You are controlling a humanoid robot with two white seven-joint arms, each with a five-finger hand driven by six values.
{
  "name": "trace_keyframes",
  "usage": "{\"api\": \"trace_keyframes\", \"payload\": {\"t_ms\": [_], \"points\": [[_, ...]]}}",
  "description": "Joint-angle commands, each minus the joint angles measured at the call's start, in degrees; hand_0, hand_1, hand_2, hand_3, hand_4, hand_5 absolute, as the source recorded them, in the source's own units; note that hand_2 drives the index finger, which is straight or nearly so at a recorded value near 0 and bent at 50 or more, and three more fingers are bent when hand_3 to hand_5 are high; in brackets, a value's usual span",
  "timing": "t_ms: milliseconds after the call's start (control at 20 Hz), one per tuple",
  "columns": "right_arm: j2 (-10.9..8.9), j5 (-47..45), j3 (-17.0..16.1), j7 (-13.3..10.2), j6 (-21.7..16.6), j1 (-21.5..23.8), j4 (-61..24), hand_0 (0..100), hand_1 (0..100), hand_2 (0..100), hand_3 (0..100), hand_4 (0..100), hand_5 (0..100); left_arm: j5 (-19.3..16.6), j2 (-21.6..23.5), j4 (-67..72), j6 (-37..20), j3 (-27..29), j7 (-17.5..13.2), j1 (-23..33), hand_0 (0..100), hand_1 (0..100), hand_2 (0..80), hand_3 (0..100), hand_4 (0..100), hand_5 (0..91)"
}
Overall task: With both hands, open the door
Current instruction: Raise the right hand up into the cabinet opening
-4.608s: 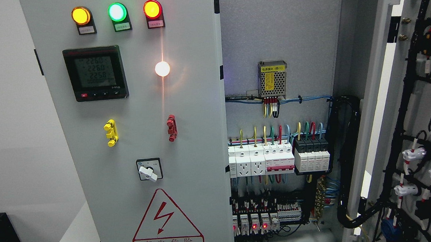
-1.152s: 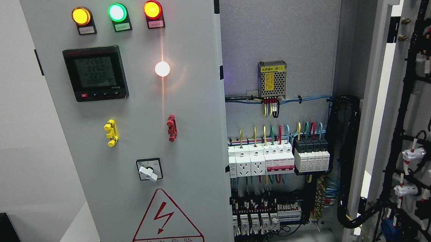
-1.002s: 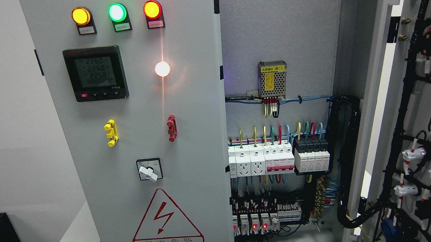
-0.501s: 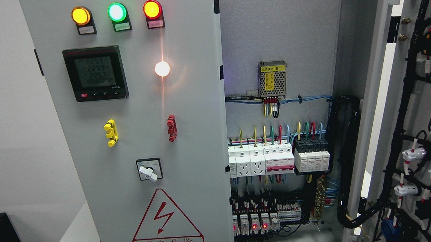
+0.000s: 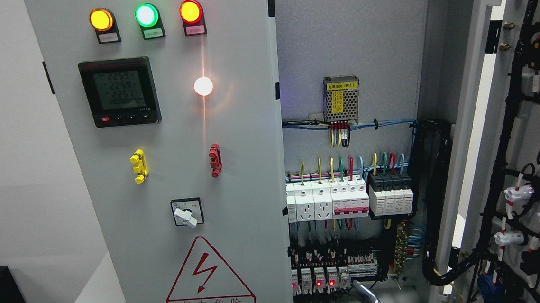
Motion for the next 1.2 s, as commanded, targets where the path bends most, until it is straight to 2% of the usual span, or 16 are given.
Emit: {"api": "trace_keyframes", "payload": {"t_ms": [0,150,401,701,902,1152], "points": [[1.72,-0.77,-1.62,0.27,3.2,-8.17,3.92,19,0,0,0,0,0,0.15,-0.39,-0.15,-0.02,0.56,-0.29,-0.08,0,0,0.0,0,0,0.0],[1.99,-0.77,-1.45,0.27,4.44,-11.07,5.42,19,0,0,0,0,0,0.15,-0.39,-0.16,-0.02,0.55,-0.29,-0.09,0,0,0.0,0,0,0.0],[1.82,-0.77,-1.71,0.27,8.74,-15.21,7.71,19,0,0,0,0,0,0.15,-0.48,-0.16,-0.02,0.55,-0.64,-0.26,0,0,0.0,0,0,0.0],[1.9,-0.77,-1.71,0.36,9.1,-20.83,9.99,19,0,0,0,0,0,0.15,-0.57,-0.16,-0.02,0.55,-0.64,-0.44,0,0,0.0,0,0,0.0],[2.43,-0.77,-1.8,0.36,10.94,-23.82,13.85,19,0,0,0,0,0,0.15,-0.57,-0.16,-0.02,0.55,-0.64,-0.44,0,0,0.0,0,0,0.0],[2.52,-0.77,-1.71,0.45,11.12,-26.63,15.71,19,0,0,0,0,0,0.15,-0.57,-0.16,-0.02,0.55,-0.64,-0.44,0,0,0.0,0,0,0.0]]}}
